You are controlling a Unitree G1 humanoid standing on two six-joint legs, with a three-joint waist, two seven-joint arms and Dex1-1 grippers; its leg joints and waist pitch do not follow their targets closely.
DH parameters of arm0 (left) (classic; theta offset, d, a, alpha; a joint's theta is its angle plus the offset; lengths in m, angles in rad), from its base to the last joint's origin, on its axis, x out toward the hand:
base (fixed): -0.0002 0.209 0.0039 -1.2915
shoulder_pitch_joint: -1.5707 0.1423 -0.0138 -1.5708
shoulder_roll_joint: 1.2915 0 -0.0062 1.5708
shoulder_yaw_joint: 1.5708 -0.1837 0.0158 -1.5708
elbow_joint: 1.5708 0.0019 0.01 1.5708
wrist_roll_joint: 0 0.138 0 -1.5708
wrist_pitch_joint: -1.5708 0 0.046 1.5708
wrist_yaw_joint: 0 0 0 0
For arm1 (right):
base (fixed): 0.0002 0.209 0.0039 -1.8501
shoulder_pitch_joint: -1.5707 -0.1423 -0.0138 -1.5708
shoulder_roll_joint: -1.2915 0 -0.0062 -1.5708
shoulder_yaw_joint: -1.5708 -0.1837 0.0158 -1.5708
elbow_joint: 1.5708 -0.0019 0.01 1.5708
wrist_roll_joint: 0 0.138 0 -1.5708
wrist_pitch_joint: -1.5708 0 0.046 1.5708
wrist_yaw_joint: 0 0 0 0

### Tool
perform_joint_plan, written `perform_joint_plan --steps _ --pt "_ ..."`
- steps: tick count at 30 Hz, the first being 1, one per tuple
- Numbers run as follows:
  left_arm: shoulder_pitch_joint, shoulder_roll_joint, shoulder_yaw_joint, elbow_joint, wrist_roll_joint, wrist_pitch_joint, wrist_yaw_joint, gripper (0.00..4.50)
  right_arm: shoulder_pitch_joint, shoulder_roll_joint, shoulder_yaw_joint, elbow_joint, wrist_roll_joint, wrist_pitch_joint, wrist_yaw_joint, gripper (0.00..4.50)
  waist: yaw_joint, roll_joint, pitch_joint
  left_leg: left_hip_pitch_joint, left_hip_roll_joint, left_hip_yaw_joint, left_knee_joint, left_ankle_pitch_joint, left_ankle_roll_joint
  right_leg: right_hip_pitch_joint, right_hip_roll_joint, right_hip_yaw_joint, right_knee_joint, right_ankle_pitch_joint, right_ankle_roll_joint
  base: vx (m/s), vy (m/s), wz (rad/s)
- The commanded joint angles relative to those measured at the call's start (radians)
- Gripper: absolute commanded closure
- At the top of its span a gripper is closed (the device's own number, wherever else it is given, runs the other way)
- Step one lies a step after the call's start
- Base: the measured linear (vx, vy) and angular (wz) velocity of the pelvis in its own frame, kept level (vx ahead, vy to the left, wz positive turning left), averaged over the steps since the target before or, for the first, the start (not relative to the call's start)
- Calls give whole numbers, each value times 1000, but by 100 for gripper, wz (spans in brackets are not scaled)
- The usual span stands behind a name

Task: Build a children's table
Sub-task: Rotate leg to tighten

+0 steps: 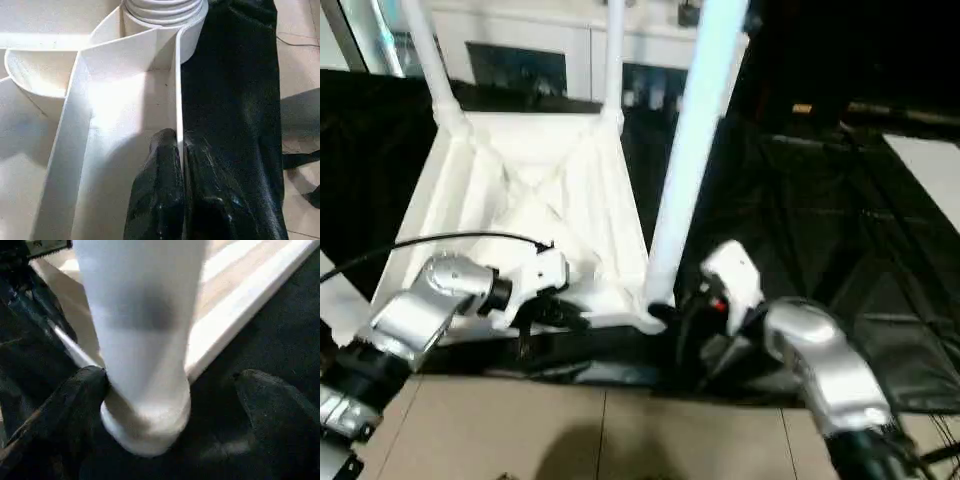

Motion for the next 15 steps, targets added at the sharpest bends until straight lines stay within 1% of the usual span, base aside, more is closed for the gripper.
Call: perform_joint_plan --steps 1,2,3,4,5,6,8,9,12,15 --pt "-8 -26 -38 -22 -14 0 -27 450 -25 4 7 27 -17 -23 -2 21 0 -8 -59 4 32 -2 -73 -212 40 47 -56 37 -76 -305 -194 0 0 0" --pt "-10 -27 -38 -21 -13 -1 -24 450 -29 6 13 31 -19 -24 3 21 4 -7 -59 8 34 0 -72 -206 41 44 -54 38 -75 -294 -195 0 0 0" --pt "-13 -30 -33 -20 -11 1 -21 450 -37 7 22 40 -34 -28 4 21 6 -8 -59 10 35 1 -71 -203 42 44 -54 39 -74 -286 -196 0 0 0" --pt "-13 -30 -33 -20 -11 1 -21 450 -37 7 23 40 -34 -28 4 35 8 -7 -60 7 34 0 -72 -187 43 48 -53 39 -70 -261 -202 0 0 0" --pt "-14 -30 -31 -20 -11 1 -20 450 -39 7 27 43 -38 -32 11 56 8 -10 -60 5 34 0 -72 -176 44 50 -53 39 -68 -249 -202 0 0 0" --pt "-14 -30 -29 -21 -10 1 -18 450 -41 6 31 45 -41 -38 17 59 10 -10 -61 3 33 0 -71 -162 49 53 -54 38 -64 -222 -205 0 0 0" --pt "-14 -26 -25 -24 -10 4 -17 450 -43 1 45 55 -47 -52 28 64 12 -12 -61 2 32 1 -70 -166 51 54 -55 38 -66 -232 -202 0 0 0" --pt "-13 -25 -24 -24 -9 4 -17 450 -45 0 48 63 -52 -60 32 90 12 -10 -60 4 33 1 -71 -174 50 52 -55 38 -68 -250 -199 0 0 0" --pt "-13 -22 -22 -21 -9 3 -16 450 -41 -9 58 68 -53 -65 57 110 11 -11 -60 5 33 0 -71 -192 44 52 -55 38 -70 -278 -192 0 0 0" --pt "-12 -20 -21 -20 -8 2 -16 450 -33 -19 63 61 -51 -58 73 133 11 -11 -61 4 33 0 -71 -187 45 53 -54 38 -70 -271 -193 0 0 0"
